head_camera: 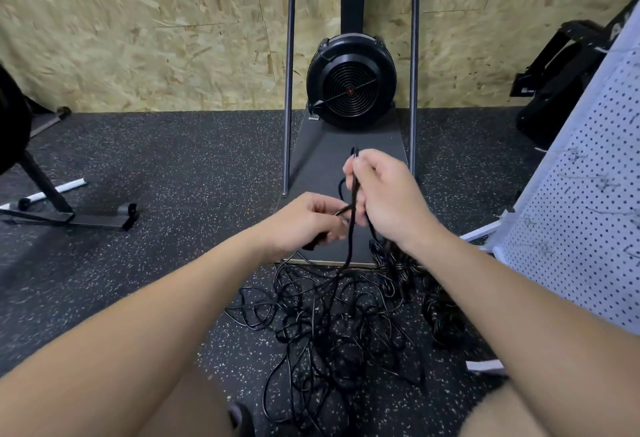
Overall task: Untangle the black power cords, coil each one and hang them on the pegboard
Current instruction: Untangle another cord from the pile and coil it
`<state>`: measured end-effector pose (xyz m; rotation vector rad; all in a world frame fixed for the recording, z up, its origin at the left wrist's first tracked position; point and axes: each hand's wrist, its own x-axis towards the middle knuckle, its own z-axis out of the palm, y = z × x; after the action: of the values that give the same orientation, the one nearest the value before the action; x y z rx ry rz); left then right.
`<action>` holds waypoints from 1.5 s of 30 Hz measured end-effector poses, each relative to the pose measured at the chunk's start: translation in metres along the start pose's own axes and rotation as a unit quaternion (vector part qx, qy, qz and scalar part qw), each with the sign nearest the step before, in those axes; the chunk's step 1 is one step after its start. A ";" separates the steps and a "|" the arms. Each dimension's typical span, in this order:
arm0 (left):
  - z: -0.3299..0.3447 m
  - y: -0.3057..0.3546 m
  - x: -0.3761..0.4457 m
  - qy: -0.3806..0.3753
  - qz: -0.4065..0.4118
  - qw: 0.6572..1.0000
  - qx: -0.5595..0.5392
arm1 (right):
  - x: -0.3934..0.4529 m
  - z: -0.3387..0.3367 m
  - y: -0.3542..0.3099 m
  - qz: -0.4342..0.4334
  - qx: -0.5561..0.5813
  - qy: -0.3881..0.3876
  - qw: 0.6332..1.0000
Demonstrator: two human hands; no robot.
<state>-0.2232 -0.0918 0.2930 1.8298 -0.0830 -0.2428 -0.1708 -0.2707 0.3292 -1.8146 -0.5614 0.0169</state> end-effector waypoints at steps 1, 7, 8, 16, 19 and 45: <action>0.003 -0.003 0.000 -0.002 -0.007 1.000 0.010 | -0.001 -0.001 0.001 -0.004 0.003 -0.002 1.000; 0.004 -0.007 0.007 0.111 0.016 0.994 0.007 | 0.006 -0.007 0.012 0.070 -0.024 0.003 0.997; 0.003 -0.007 0.008 0.130 0.021 0.991 0.003 | 0.005 -0.006 0.017 0.085 -0.051 -0.024 0.995; -0.012 0.009 0.012 0.191 0.045 0.975 -0.100 | -0.007 -0.008 0.042 0.136 -0.089 -0.247 0.955; -0.010 0.019 0.015 0.165 0.075 0.973 -0.143 | -0.017 0.003 0.058 0.142 -0.086 -0.294 0.941; -0.016 0.005 0.005 0.150 0.019 0.981 -0.118 | 0.001 0.004 0.026 0.113 0.033 -0.099 0.988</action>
<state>-0.2150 -0.0793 0.3011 1.6071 0.1185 0.0508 -0.1616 -0.2717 0.3049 -1.8147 -0.4838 0.3697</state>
